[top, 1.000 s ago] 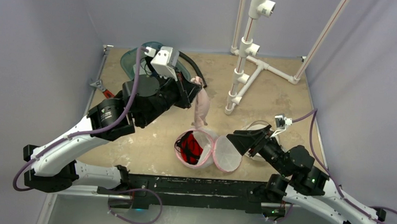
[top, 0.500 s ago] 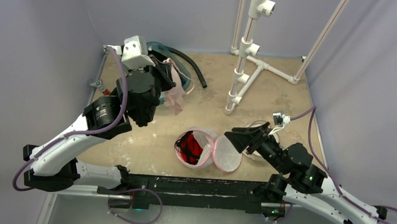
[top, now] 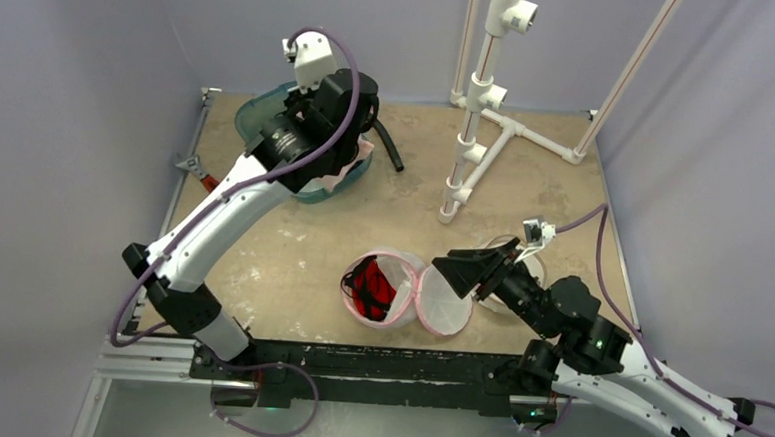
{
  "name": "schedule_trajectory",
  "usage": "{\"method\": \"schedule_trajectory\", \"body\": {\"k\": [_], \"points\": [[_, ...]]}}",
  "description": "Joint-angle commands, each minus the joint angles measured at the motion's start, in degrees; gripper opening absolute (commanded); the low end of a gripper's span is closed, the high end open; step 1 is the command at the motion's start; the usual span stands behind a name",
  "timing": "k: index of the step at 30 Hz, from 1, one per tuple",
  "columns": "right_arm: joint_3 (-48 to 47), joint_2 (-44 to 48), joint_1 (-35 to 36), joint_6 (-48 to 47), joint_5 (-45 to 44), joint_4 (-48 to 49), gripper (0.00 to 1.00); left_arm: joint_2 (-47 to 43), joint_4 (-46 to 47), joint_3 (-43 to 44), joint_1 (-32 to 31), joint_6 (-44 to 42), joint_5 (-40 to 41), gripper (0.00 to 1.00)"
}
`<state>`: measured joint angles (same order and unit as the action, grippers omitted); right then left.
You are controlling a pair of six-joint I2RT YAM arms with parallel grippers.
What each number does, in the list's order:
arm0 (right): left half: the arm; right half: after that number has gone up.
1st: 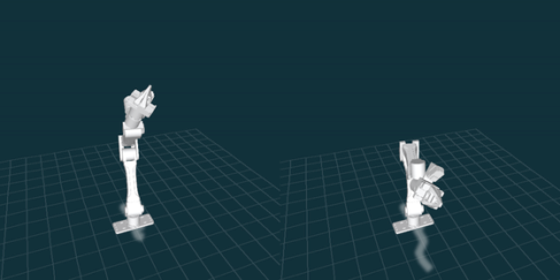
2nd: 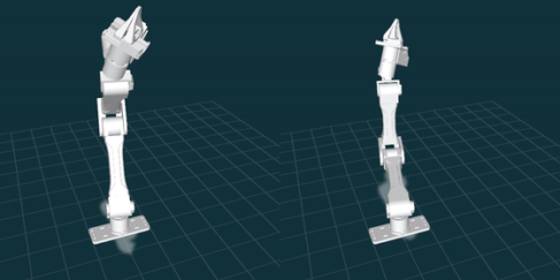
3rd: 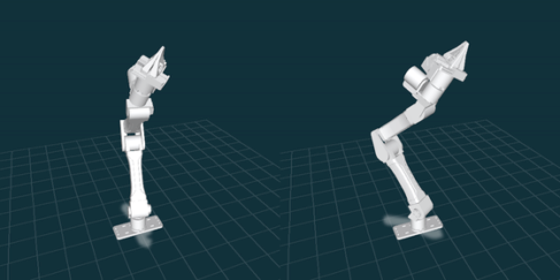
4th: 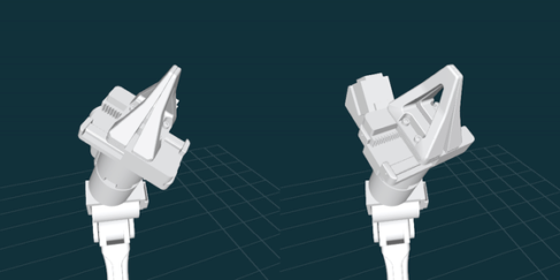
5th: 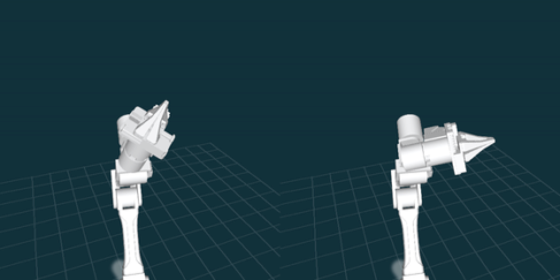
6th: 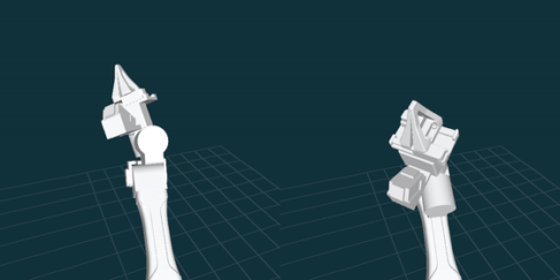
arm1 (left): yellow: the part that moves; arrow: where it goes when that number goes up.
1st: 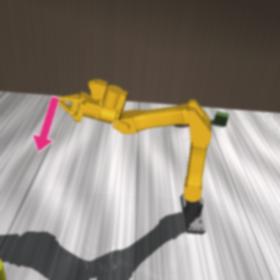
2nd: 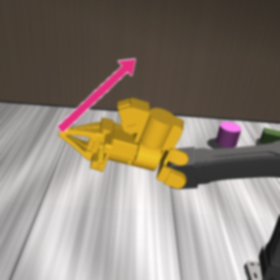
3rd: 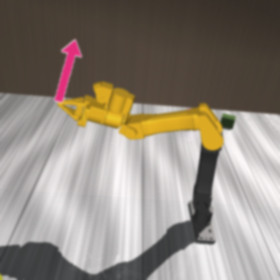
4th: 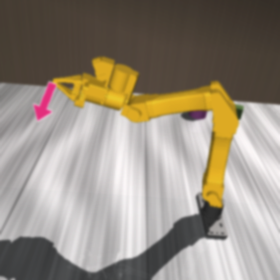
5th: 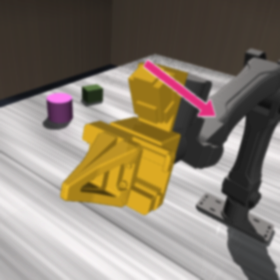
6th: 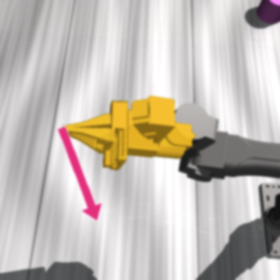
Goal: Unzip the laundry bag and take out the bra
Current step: Place the bra in the bin.
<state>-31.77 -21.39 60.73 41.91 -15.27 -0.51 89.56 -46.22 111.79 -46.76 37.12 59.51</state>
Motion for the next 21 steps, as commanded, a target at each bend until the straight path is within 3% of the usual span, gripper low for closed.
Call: {"method": "schedule_trajectory", "body": {"k": [1, 13, 21], "points": [[-0.2, -1.4, 0.3, -1.5, 0.3, 1.2, 0.66, 3.2, -6.6, 6.5, 5.0, 10.3, 1.6, 0.0], [3.1, -0.2, 0.2, -2.0, 0.5, 2.0, 0.66, 8.1, -3.3, 7.8, 12.2, 15.9, 5.7, 0.0], [4.6, 1.3, 0.3, -1.6, 1.7, 0.6, 0.66, 12.1, 1.1, 10.0, 20.9, 15.1, -0.7, 0.0]]}}
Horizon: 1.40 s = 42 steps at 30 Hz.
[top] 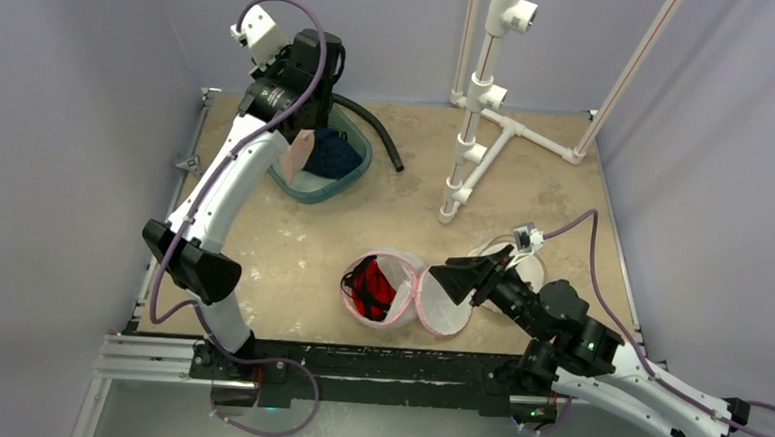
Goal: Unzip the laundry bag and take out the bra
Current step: Place the bra in the bin.
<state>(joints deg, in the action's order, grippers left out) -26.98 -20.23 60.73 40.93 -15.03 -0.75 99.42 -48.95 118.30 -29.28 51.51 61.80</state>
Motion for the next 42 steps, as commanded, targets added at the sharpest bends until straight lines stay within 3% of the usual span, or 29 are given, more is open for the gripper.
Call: {"method": "schedule_trajectory", "body": {"k": [1, 10, 15, 23, 26, 29, 33, 34, 37, 42], "points": [[-0.2, -0.2, 0.3, -0.7, 1.5, 0.8, 0.66, 3.0, 4.1, 4.0, 4.1, 1.0, -4.0, 0.0], [1.0, 1.2, 0.3, 2.1, 2.3, -2.4, 0.65, 12.6, 12.7, 11.6, 11.3, -6.1, -2.9, 0.0], [3.7, 3.5, 0.2, 3.7, 2.5, -3.6, 0.65, 16.5, 15.3, 10.5, 15.1, -9.5, -5.4, 0.0], [1.9, -1.3, 0.3, 0.7, 2.0, -1.8, 0.65, 30.0, 14.1, 13.3, 15.3, -12.9, -13.2, 0.0], [5.8, -1.5, 0.3, 3.0, 2.5, 3.3, 0.65, 30.5, 16.3, 10.0, 14.0, -16.2, -14.1, 0.0], [2.7, -4.1, 0.2, -0.4, 4.8, 2.8, 0.65, 31.4, 16.0, 10.2, 14.2, -16.8, -17.3, 0.0], [-1.3, -6.9, 0.2, -3.4, 2.8, -1.1, 0.66, 31.2, 15.3, 14.1, 13.1, -18.3, -22.4, 0.57], [-1.7, -7.0, 0.3, -3.9, 3.0, -0.8, 0.66, 30.4, 15.7, 14.0, 12.8, -19.2, -22.4, 0.64], [-3.5, -7.3, 0.2, -4.9, 1.8, -1.3, 0.66, 26.1, 15.2, 11.9, 12.6, -19.1, -22.9, 0.75], [-4.1, -5.4, 0.2, -3.4, 0.6, -1.8, 0.66, 15.4, 16.3, 2.9, 12.1, -20.1, -23.0, 0.81]]}}
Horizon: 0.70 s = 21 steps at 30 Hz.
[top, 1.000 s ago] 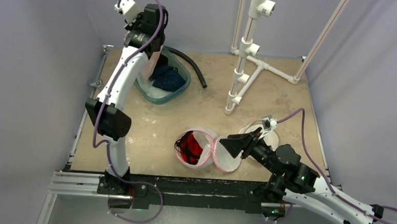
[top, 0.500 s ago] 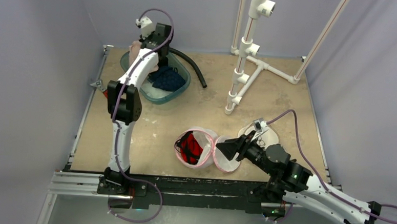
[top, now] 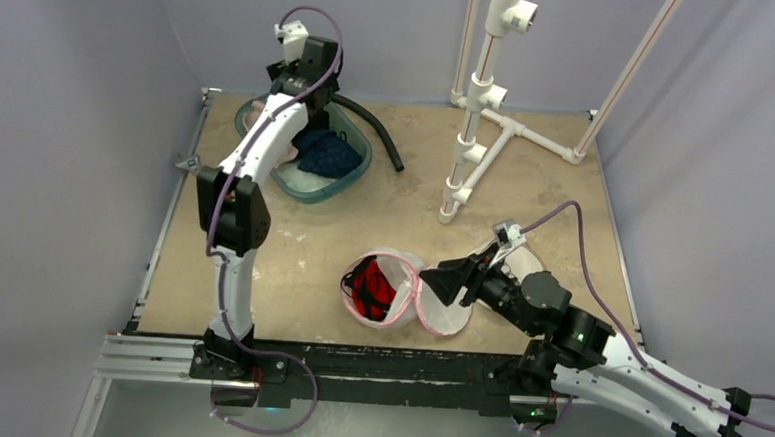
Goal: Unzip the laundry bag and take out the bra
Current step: Place the bra in the bin, then pick up the bra from the laundry bag.
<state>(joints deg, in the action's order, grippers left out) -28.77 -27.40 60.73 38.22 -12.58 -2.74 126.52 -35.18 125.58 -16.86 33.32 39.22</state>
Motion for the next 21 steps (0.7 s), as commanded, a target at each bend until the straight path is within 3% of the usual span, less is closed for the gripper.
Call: {"method": "schedule_trajectory", "body": {"k": [1, 5, 11, 16, 21], "points": [[-2.3, 2.4, 0.2, -0.3, -1.7, 0.1, 0.66, -14.0, 3.3, -6.6, -0.2, -2.2, 0.6, 0.82], [-2.7, 3.3, 0.2, 0.6, -1.2, -1.7, 0.66, -20.0, 4.6, -15.7, 4.3, -1.2, 1.9, 0.79], [-1.8, 5.1, 0.2, 1.7, -0.9, -3.8, 0.65, -21.6, 7.6, -26.3, 13.8, 3.7, -13.2, 0.62], [-2.2, 6.3, 0.2, 1.6, -1.9, -5.3, 0.65, -19.2, 8.4, -26.9, 12.7, 5.7, -23.9, 0.49], [-2.1, 6.7, 0.2, 0.9, -3.7, -6.8, 0.66, -28.0, 6.7, -30.3, 4.3, 3.8, -18.0, 0.61]]}}
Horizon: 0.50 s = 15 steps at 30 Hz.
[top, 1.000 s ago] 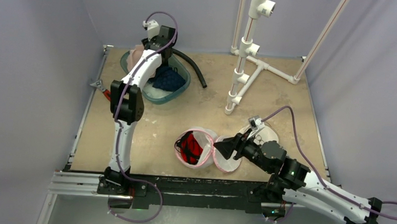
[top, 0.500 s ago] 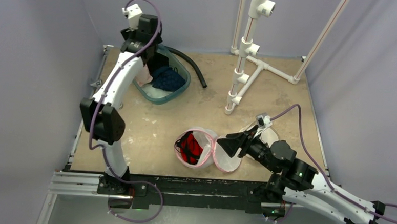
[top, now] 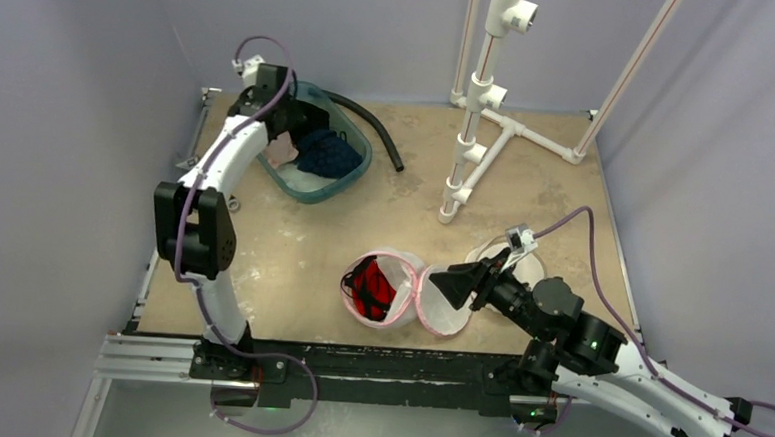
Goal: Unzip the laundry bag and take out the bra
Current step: Pick up the bra from the laundry bag.
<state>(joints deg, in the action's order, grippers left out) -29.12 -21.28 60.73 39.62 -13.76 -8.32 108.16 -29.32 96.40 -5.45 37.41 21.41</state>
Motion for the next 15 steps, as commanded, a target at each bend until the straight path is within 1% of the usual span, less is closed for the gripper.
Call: {"method": "schedule_trajectory", "body": {"k": [1, 2, 4, 5, 6, 8, 11, 13, 15], "points": [[-1.5, 0.6, 0.3, -0.3, -2.9, -1.3, 0.66, -12.6, 0.1, -2.9, -8.4, 0.4, 0.3, 0.64], [-1.1, 0.6, 0.3, -0.1, -3.2, -1.3, 0.66, -15.8, -0.8, -5.2, -9.3, 2.1, 0.4, 0.67], [-0.3, 0.4, 0.2, 0.7, -3.3, -1.2, 0.66, -23.9, -1.2, -13.2, -10.5, 5.3, -0.1, 0.73], [0.2, 0.0, 0.2, 1.2, -2.8, -0.8, 0.66, -28.6, -1.1, -16.5, -11.0, 6.1, -1.2, 0.74], [0.6, -0.4, 0.2, 1.6, -2.3, -0.3, 0.66, -33.0, -0.9, -20.0, -11.4, 6.0, -3.0, 0.75], [1.4, -1.5, 0.2, 2.0, -1.1, 1.0, 0.66, -41.6, -2.2, -24.8, -13.3, 3.2, -7.6, 0.76], [2.3, -4.0, 0.3, 2.0, 0.0, 3.0, 0.66, -49.6, -7.3, -29.6, -19.3, -0.2, -9.6, 0.78], [3.3, -6.0, 0.2, 1.8, 0.6, 5.3, 0.66, -53.1, -11.3, -32.2, -23.6, 0.0, -10.1, 0.83], [4.2, -8.9, 0.3, 1.8, 1.0, 7.9, 0.66, -56.0, -13.9, -35.1, -27.6, 1.3, -10.8, 0.84]]}}
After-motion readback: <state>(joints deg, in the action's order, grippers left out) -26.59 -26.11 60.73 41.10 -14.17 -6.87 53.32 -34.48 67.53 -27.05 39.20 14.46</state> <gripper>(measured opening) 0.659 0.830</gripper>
